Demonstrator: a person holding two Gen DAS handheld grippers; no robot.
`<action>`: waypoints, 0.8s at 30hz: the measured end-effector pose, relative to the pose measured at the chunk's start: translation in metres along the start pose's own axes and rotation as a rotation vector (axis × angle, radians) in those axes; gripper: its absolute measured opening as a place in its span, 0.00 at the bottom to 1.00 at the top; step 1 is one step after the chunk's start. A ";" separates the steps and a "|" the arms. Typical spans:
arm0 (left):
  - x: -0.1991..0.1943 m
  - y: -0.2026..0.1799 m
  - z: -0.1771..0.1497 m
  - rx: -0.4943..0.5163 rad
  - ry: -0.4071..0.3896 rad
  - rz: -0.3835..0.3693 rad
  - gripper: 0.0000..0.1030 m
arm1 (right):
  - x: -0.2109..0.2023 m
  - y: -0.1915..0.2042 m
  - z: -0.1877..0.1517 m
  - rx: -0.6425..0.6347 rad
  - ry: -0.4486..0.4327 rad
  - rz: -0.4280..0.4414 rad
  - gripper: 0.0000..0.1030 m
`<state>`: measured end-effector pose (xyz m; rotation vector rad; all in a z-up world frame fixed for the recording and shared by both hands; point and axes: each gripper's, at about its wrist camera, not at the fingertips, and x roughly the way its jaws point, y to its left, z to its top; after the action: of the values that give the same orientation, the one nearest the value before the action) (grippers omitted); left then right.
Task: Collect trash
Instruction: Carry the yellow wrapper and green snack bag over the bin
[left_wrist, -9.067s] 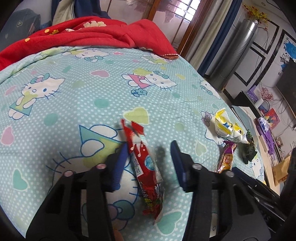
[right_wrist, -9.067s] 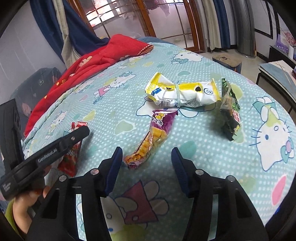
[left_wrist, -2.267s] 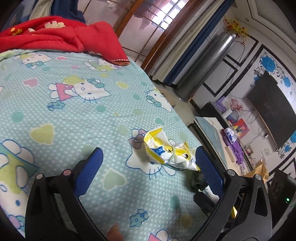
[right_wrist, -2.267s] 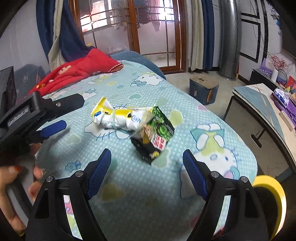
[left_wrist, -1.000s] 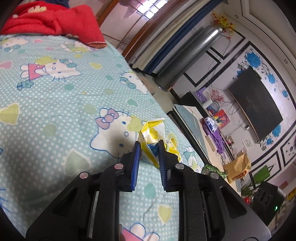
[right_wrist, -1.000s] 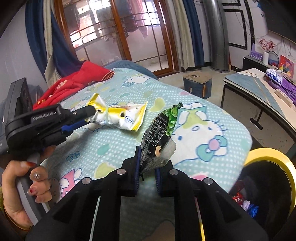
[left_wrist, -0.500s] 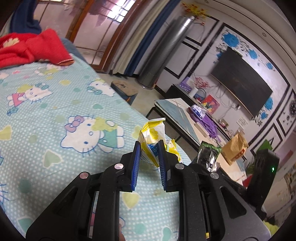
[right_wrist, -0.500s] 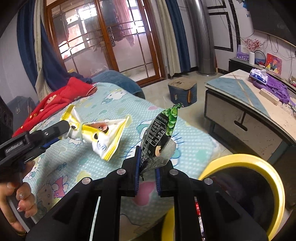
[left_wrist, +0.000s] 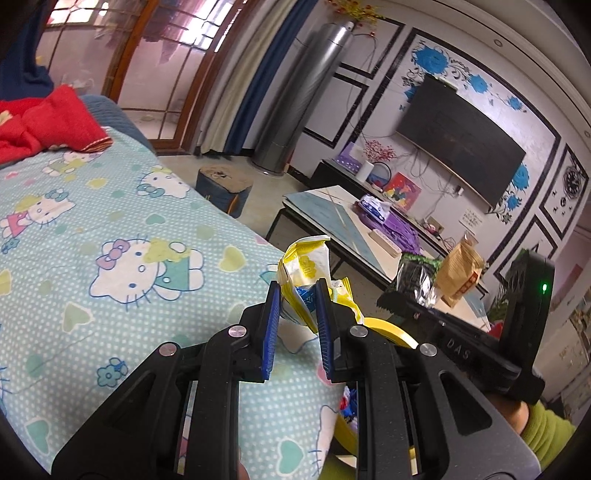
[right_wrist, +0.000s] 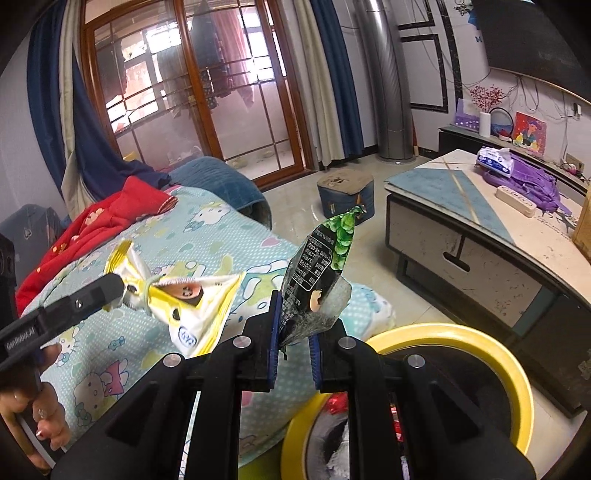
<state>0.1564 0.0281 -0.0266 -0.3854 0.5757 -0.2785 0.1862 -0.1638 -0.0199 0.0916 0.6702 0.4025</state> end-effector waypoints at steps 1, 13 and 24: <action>-0.001 -0.002 -0.001 0.008 -0.001 0.000 0.13 | -0.003 -0.002 0.001 0.001 -0.003 -0.001 0.13; 0.001 -0.028 -0.007 0.082 0.005 -0.035 0.13 | -0.033 -0.021 -0.008 -0.013 0.001 -0.031 0.13; 0.008 -0.055 -0.014 0.149 0.036 -0.061 0.13 | -0.057 -0.045 -0.021 -0.004 0.005 -0.069 0.13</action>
<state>0.1470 -0.0279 -0.0177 -0.2549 0.5752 -0.3853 0.1478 -0.2289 -0.0120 0.0640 0.6759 0.3378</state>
